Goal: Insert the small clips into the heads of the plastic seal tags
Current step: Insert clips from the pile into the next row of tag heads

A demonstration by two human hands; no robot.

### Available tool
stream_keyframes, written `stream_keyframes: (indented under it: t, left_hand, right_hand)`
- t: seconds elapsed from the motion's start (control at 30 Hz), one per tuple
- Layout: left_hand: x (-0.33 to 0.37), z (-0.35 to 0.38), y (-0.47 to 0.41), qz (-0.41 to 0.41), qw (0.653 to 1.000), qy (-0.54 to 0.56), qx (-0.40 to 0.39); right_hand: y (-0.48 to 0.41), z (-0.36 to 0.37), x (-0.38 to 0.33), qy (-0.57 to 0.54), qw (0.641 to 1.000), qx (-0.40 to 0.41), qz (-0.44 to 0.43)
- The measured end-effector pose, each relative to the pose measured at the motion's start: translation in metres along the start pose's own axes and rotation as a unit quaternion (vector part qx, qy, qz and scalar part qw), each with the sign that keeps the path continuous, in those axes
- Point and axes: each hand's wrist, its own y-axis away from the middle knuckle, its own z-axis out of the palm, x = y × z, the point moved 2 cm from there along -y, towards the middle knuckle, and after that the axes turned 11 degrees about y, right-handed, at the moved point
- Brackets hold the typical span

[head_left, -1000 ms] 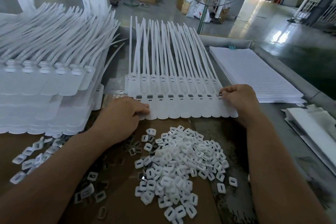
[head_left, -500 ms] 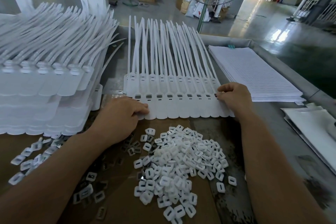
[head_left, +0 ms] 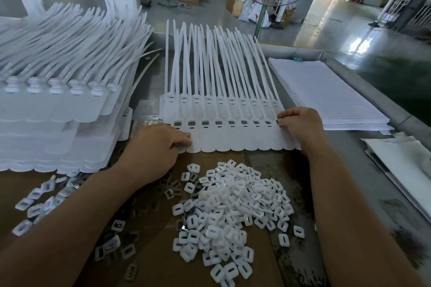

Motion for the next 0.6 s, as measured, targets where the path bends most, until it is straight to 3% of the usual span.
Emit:
stream_keyframes:
  t: [0.6]
  left_hand:
    - [0.0015,-0.0005,-0.0011,-0.001,1.0,-0.003,-0.002]
  right_hand:
    - [0.0015,-0.0042,-0.0009,-0.033,0.999,0.006,0.015]
